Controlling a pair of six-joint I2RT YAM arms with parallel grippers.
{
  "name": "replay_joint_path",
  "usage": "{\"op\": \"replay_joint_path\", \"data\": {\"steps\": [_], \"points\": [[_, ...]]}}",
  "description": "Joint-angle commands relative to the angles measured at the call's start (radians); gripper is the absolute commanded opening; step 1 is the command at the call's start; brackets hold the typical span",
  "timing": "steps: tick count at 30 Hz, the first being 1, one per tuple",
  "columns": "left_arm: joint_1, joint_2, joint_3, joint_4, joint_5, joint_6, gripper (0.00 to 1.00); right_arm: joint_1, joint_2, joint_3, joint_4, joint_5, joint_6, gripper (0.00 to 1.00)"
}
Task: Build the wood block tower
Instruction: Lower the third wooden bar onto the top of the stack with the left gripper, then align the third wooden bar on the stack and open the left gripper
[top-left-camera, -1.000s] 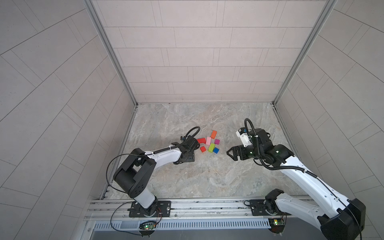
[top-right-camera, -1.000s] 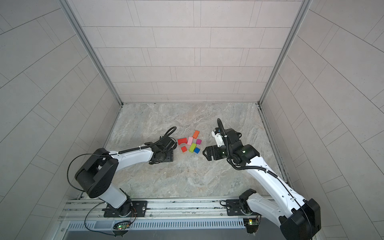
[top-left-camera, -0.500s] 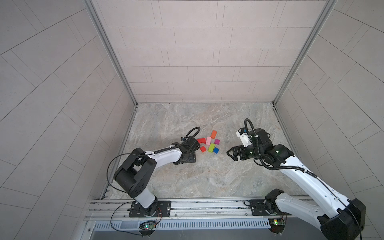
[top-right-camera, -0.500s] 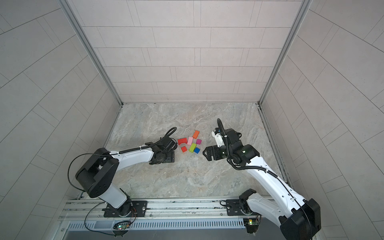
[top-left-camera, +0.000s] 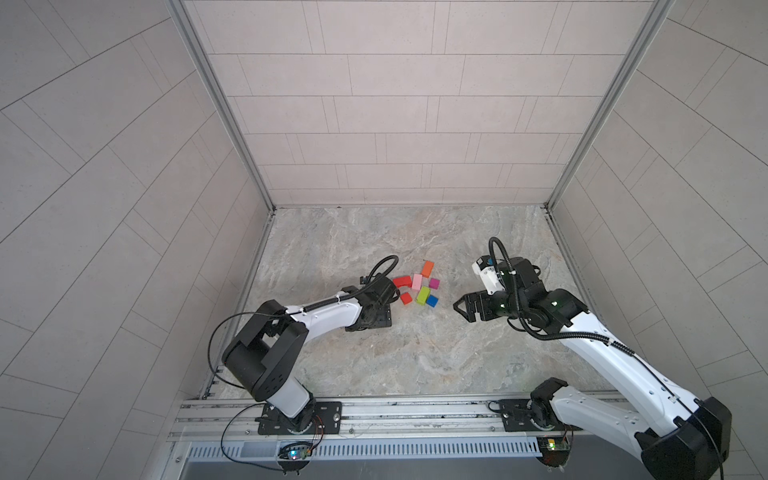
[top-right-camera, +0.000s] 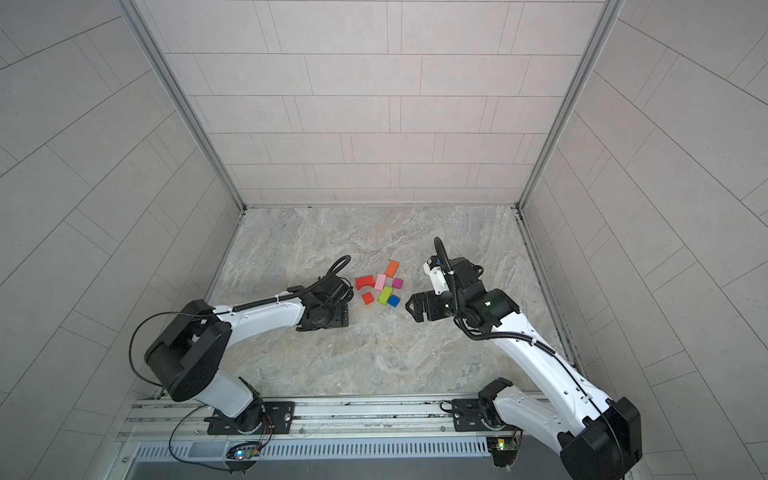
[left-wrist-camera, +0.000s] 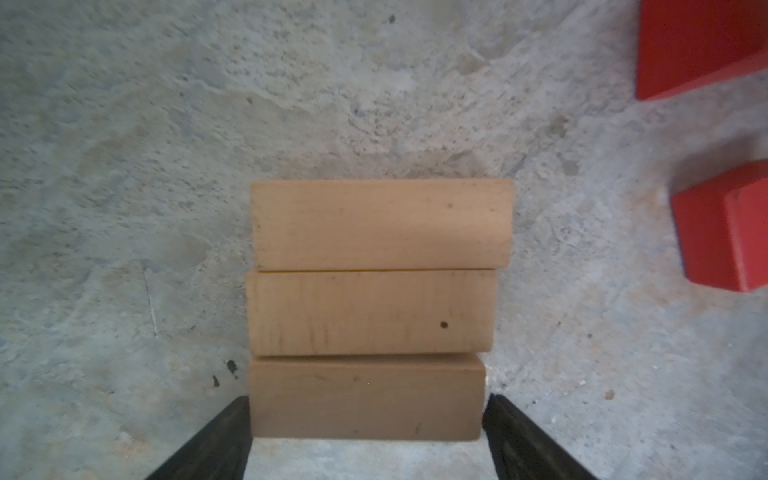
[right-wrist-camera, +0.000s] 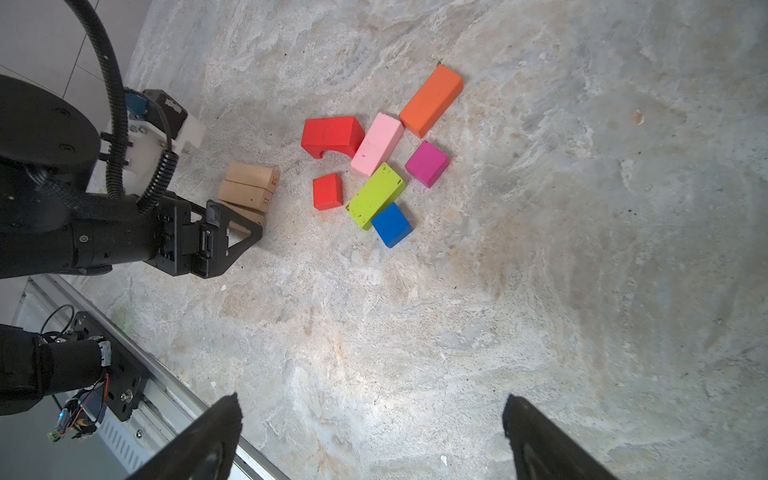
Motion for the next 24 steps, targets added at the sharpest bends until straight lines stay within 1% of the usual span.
{"op": "replay_joint_path", "data": {"steps": [1, 7, 13, 24], "points": [[-0.006, 0.009, -0.01, -0.024, -0.015, -0.009, 0.91, 0.0, -0.015, 0.003, -0.014, 0.006, -0.006, 0.99], [-0.006, 0.03, -0.006, -0.017, -0.014, -0.01, 0.85, 0.0, -0.019, 0.002, -0.018, 0.01, -0.01, 0.99], [-0.007, 0.038, 0.002, -0.019, -0.011, -0.011, 0.82, 0.0, -0.017, 0.002, -0.018, 0.011, -0.011, 0.99], [-0.007, 0.053, 0.03, -0.037, -0.017, -0.015, 0.81, 0.0, -0.025, 0.0, -0.02, 0.014, -0.015, 0.99]]}}
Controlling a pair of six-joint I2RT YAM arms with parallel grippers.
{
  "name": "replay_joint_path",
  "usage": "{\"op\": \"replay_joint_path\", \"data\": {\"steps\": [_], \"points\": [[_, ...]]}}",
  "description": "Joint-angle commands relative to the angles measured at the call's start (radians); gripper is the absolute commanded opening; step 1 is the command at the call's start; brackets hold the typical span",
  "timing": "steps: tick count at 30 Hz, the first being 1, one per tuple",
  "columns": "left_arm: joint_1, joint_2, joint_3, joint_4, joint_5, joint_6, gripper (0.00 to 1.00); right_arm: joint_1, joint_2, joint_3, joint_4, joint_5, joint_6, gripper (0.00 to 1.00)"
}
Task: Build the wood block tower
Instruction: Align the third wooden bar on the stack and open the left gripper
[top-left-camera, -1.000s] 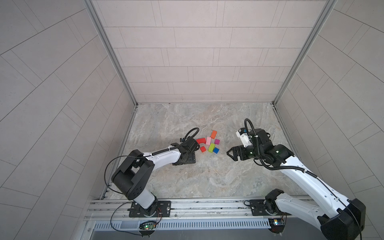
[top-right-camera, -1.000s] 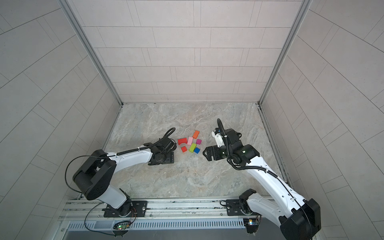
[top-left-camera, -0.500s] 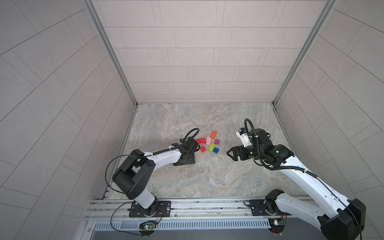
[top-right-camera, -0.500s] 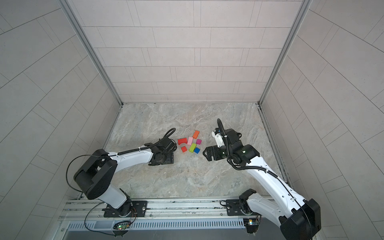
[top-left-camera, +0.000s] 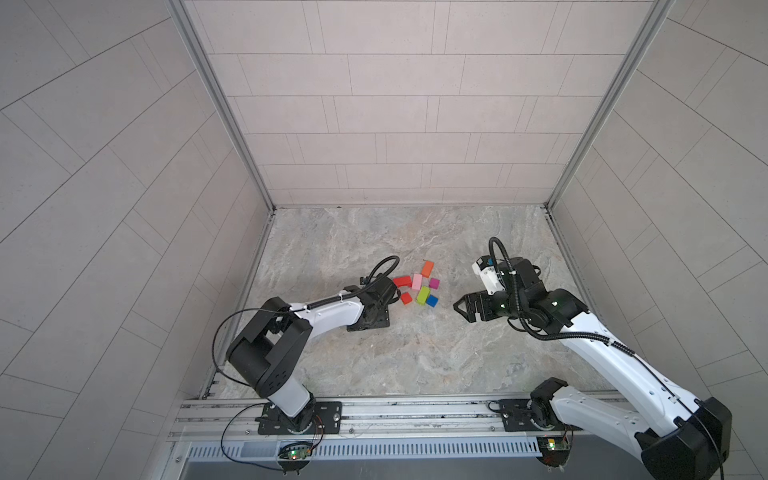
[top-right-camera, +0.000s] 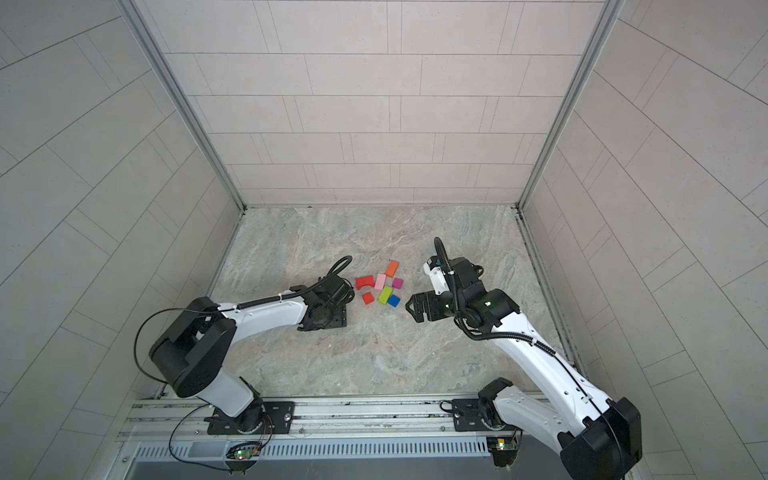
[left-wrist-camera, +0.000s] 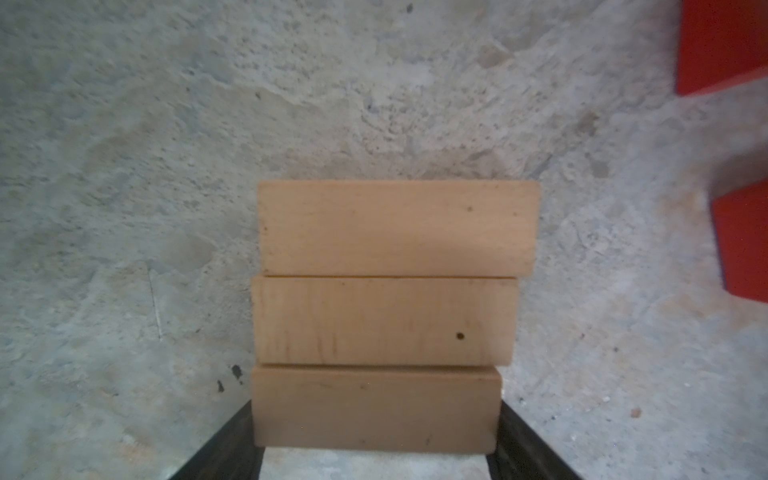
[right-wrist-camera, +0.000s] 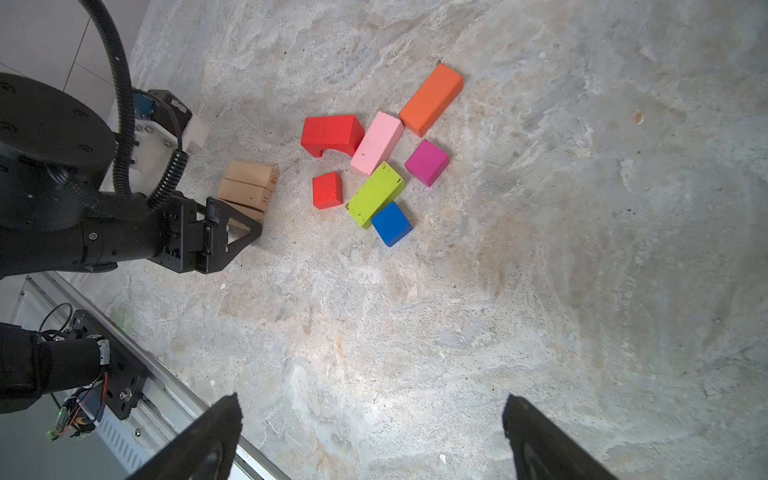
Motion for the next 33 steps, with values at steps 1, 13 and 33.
{"op": "replay_joint_path", "data": {"steps": [1, 13, 33], "points": [[-0.005, 0.027, 0.018, -0.024, -0.001, -0.009, 0.81, 0.0, -0.024, -0.001, -0.019, 0.015, -0.013, 0.99], [-0.004, 0.044, 0.04, -0.046, -0.012, -0.01, 0.81, -0.001, -0.026, 0.007, -0.031, 0.019, -0.02, 0.99], [-0.004, 0.039, 0.038, -0.051, -0.02, -0.015, 0.88, -0.001, -0.026, 0.01, -0.039, 0.024, -0.025, 0.99]]}}
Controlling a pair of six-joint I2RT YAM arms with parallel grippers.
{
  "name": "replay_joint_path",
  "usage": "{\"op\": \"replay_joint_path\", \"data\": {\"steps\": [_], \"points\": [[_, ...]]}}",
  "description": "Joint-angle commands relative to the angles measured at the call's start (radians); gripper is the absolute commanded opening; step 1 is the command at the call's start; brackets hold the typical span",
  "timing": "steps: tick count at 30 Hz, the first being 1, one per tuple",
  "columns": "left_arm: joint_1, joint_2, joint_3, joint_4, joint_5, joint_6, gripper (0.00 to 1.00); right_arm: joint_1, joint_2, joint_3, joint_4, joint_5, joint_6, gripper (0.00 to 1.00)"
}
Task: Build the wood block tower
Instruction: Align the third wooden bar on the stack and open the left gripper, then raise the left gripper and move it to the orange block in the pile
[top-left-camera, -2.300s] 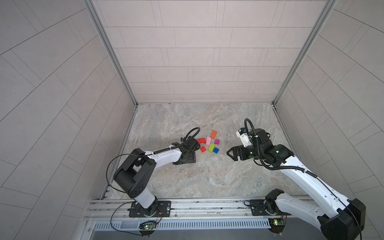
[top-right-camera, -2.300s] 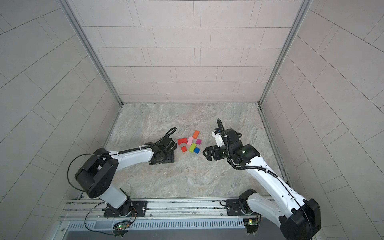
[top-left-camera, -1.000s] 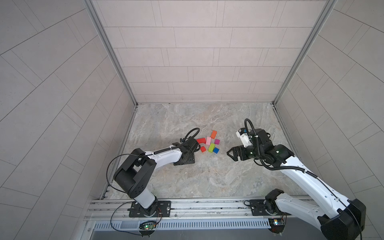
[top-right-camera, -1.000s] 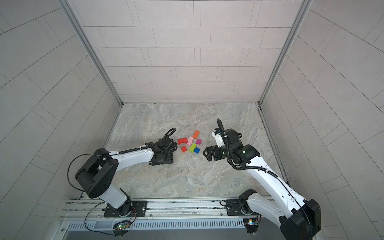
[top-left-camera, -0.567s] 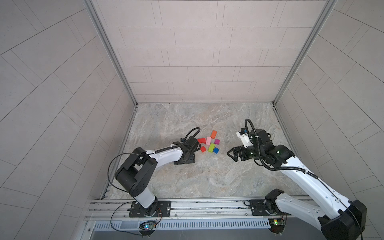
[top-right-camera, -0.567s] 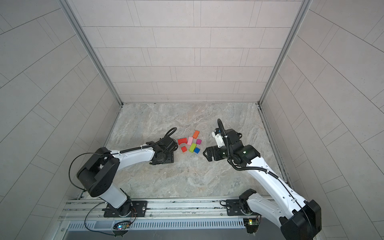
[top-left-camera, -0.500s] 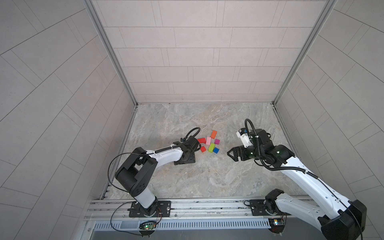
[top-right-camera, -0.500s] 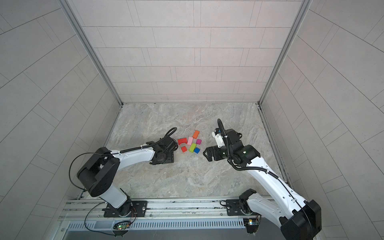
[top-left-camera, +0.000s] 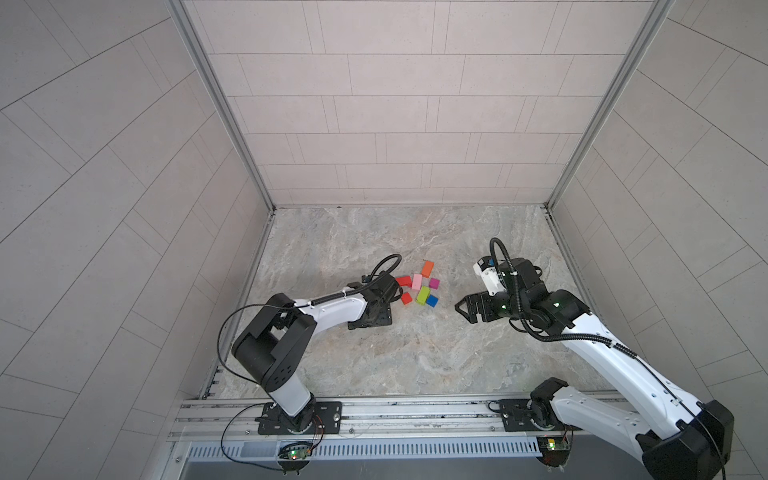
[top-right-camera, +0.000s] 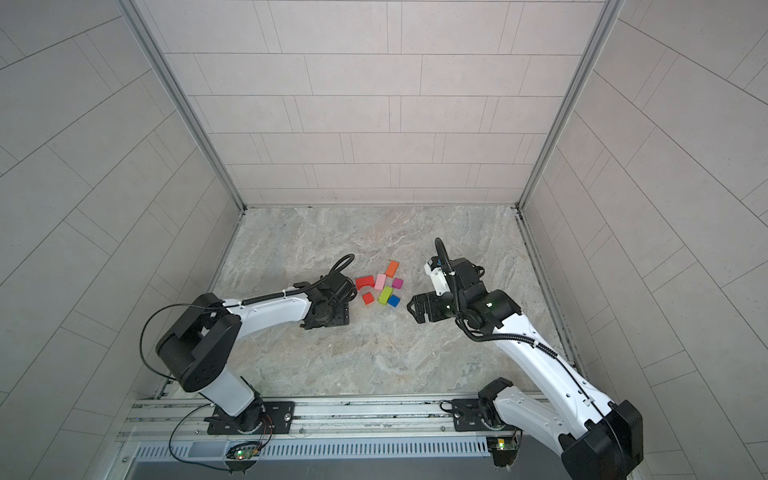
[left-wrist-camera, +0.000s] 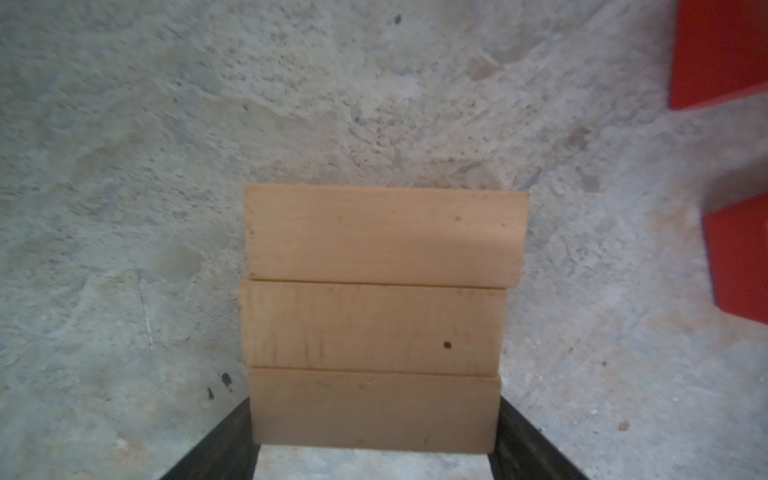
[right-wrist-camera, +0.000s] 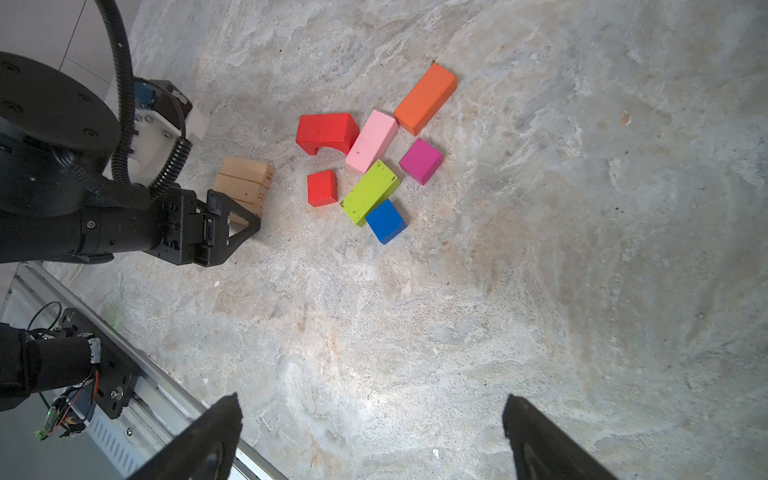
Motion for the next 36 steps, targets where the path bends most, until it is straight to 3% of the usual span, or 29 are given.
{"op": "replay_joint_path", "data": {"steps": [1, 11, 21, 28, 36], "points": [[-0.003, 0.002, -0.005, -0.024, -0.019, -0.005, 0.88, 0.0, -0.014, 0.01, -0.021, 0.008, -0.013, 0.99], [-0.005, -0.043, -0.015, -0.03, 0.006, -0.004, 0.94, 0.0, -0.015, 0.007, -0.02, 0.007, -0.013, 0.99], [-0.004, -0.164, 0.049, -0.186, 0.044, 0.031, 0.98, 0.0, -0.015, 0.002, -0.012, 0.001, -0.003, 0.99], [-0.005, -0.193, 0.15, -0.232, 0.121, 0.14, 0.98, 0.0, -0.017, 0.004, -0.008, 0.001, 0.002, 0.99], [-0.004, -0.099, 0.298, -0.199, 0.194, 0.261, 0.94, -0.001, -0.026, 0.0, 0.006, 0.029, 0.018, 0.99]]}}
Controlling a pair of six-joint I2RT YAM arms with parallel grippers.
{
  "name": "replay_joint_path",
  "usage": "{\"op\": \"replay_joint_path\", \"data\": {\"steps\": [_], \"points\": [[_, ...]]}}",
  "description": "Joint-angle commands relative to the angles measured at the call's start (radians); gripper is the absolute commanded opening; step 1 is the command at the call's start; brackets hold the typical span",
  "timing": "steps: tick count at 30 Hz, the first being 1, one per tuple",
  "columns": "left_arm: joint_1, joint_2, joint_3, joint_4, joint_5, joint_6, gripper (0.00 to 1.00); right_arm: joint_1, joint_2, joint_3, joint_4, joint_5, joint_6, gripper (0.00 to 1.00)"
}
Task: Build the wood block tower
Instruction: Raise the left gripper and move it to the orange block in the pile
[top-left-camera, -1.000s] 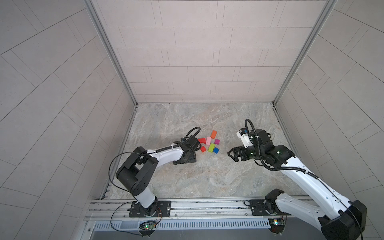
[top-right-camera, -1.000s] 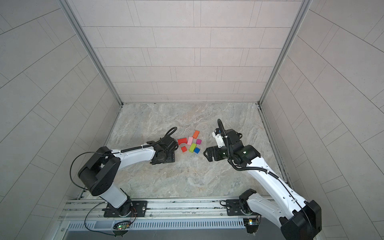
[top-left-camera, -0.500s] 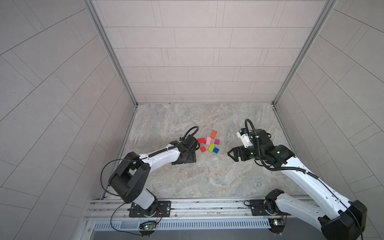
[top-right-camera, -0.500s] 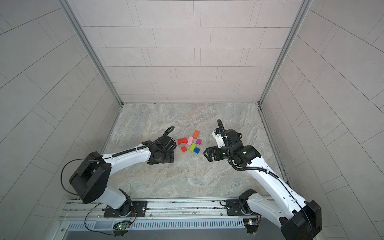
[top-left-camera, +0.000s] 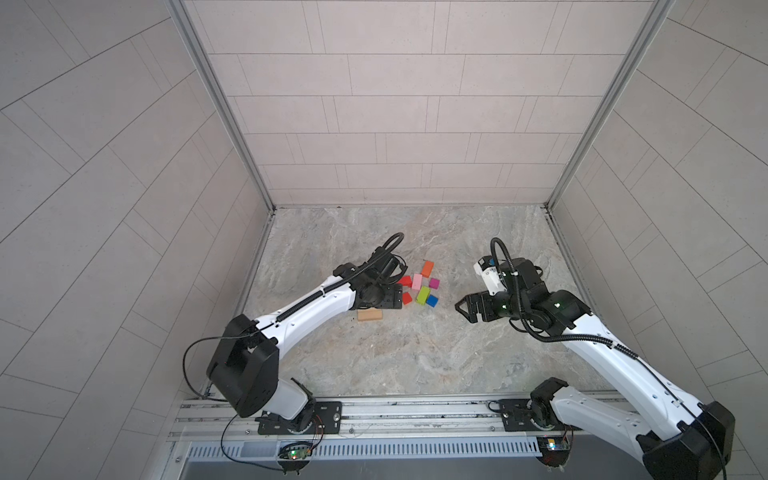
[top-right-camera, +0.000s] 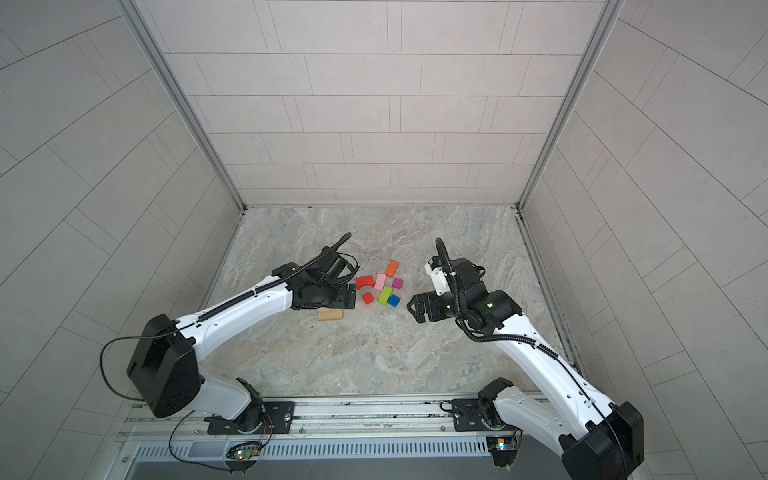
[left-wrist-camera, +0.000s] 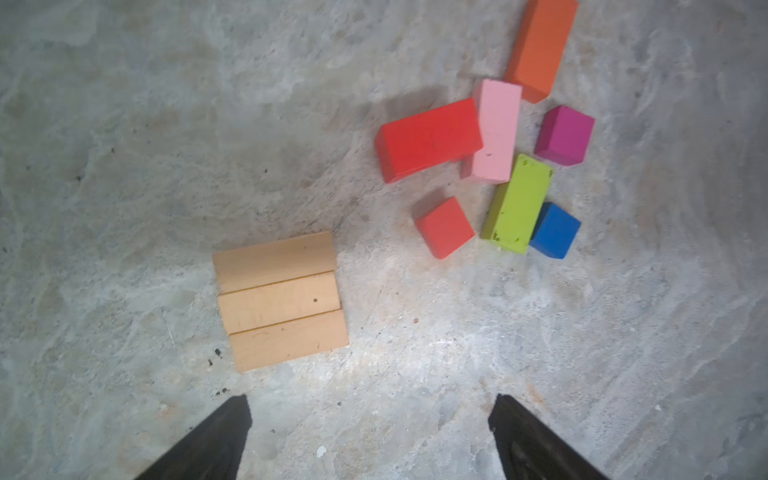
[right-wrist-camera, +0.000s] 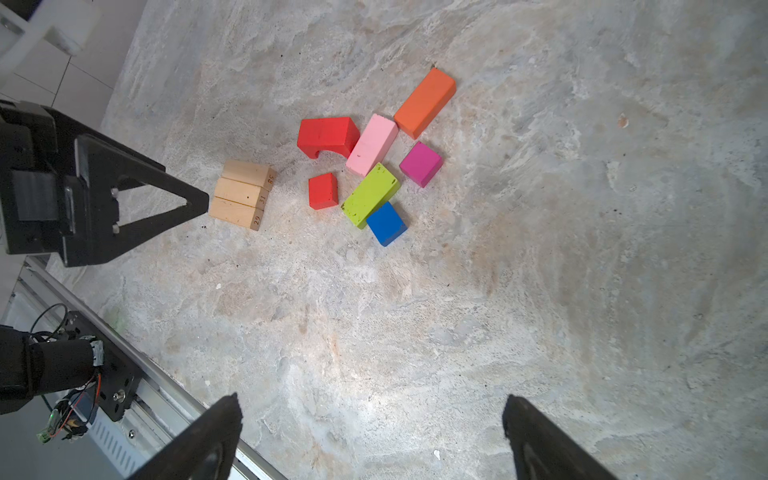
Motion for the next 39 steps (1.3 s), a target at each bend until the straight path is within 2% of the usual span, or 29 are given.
{"op": "replay_joint_path", "data": {"steps": [1, 10, 17, 23, 30, 39], "points": [[-0.005, 0.056, 0.062, -0.004, 0.052, 0.077, 0.92, 0.0, -0.02, 0.001, 0.0, 0.03, 0.01, 0.99], [-0.004, 0.159, 0.191, 0.034, 0.072, 0.15, 0.87, 0.0, -0.036, -0.014, 0.021, 0.038, 0.028, 0.99], [-0.004, 0.347, 0.377, -0.01, 0.134, 0.234, 0.86, 0.0, -0.044, 0.004, -0.005, 0.043, 0.026, 0.99], [-0.006, 0.464, 0.529, -0.022, 0.108, 0.279, 0.84, -0.001, -0.056, 0.031, -0.05, 0.054, 0.006, 0.99], [-0.006, 0.608, 0.722, -0.08, 0.068, 0.303, 0.8, -0.001, -0.085, -0.007, -0.031, 0.035, 0.043, 0.99], [-0.006, 0.744, 0.856, -0.087, 0.057, 0.318, 0.75, -0.001, -0.106, -0.035, -0.008, -0.008, 0.08, 0.99]]}}
